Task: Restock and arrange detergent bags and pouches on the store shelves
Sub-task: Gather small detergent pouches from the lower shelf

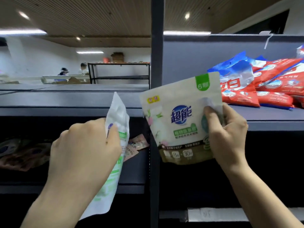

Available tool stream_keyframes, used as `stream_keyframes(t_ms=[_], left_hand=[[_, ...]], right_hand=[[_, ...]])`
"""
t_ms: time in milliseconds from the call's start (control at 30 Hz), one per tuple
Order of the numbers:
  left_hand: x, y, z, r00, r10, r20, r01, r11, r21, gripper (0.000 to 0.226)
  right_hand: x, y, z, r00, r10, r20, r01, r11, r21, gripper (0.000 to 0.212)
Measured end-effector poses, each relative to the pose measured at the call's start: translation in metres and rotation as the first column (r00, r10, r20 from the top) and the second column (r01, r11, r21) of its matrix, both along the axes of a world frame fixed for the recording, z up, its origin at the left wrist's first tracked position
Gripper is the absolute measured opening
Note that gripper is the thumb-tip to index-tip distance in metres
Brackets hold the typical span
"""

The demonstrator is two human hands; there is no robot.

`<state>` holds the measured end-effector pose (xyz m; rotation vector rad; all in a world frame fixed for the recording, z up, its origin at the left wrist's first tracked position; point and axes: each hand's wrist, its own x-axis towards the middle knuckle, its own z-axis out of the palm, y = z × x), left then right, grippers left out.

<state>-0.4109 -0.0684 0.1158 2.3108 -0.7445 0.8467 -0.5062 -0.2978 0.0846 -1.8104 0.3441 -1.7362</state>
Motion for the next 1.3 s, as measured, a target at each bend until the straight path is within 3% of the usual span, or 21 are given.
stream_keyframes(t_ms=[300, 500, 667, 833, 933, 1000, 1067, 1100, 1167, 1200, 1267, 1300], left_hand=[[-0.072, -0.065, 0.047, 0.971, -0.231, 0.060, 0.237, 0.964, -0.124, 0.042], [-0.071, -0.121, 0.074, 0.934, -0.305, 0.186, 0.340, 0.919, -0.202, 0.044], [-0.040, -0.181, 0.083, 0.956, -0.239, 0.170, 0.272, 0.939, -0.212, 0.034], [-0.012, -0.226, 0.087, 0.985, -0.143, 0.096, 0.162, 0.959, -0.234, 0.036], [0.008, -0.245, 0.091, 0.992, -0.099, 0.074, 0.114, 0.965, -0.236, 0.037], [0.019, -0.254, 0.092, 0.995, -0.075, 0.065, 0.088, 0.967, -0.237, 0.039], [0.026, -0.261, 0.090, 0.996, -0.058, 0.066, 0.074, 0.958, -0.275, 0.040], [0.028, -0.263, 0.089, 0.996, -0.056, 0.071, 0.075, 0.949, -0.306, 0.039], [0.032, -0.267, 0.086, 0.995, -0.037, 0.093, 0.069, 0.922, -0.380, 0.031], [0.034, -0.270, 0.086, 0.994, -0.015, 0.107, 0.058, 0.908, -0.416, 0.028], [0.038, -0.279, 0.087, 0.990, 0.024, 0.136, 0.042, 0.885, -0.464, 0.027], [0.040, -0.285, 0.089, 0.988, 0.040, 0.146, 0.036, 0.877, -0.480, 0.027]], right_hand=[[-0.035, -0.092, 0.053, 0.997, -0.032, 0.073, 0.029, 0.999, 0.035, 0.023], [-0.024, -0.139, 0.082, 0.991, -0.050, -0.125, 0.050, 0.999, -0.008, 0.020], [-0.002, -0.177, 0.099, 0.968, -0.019, -0.252, 0.017, 1.000, -0.009, 0.020], [0.030, -0.208, 0.118, 0.920, -0.096, -0.381, 0.091, 0.995, -0.031, 0.020], [0.054, -0.225, 0.132, 0.941, -0.145, -0.306, 0.145, 0.989, -0.023, 0.021], [0.073, -0.232, 0.137, 0.975, -0.141, -0.173, 0.134, 0.990, -0.052, 0.021], [0.092, -0.237, 0.134, 0.982, -0.159, -0.100, 0.138, 0.973, -0.187, 0.019], [0.102, -0.241, 0.129, 0.972, -0.184, -0.145, 0.139, 0.951, -0.275, 0.019], [0.119, -0.253, 0.112, 0.850, -0.296, -0.436, 0.078, 0.889, -0.451, 0.022], [0.124, -0.257, 0.103, 0.711, -0.350, -0.610, 0.005, 0.870, -0.493, 0.024], [0.130, -0.264, 0.085, 0.453, -0.316, -0.834, -0.147, 0.896, -0.419, 0.033], [0.130, -0.265, 0.080, 0.393, -0.263, -0.881, -0.189, 0.915, -0.357, 0.036]])
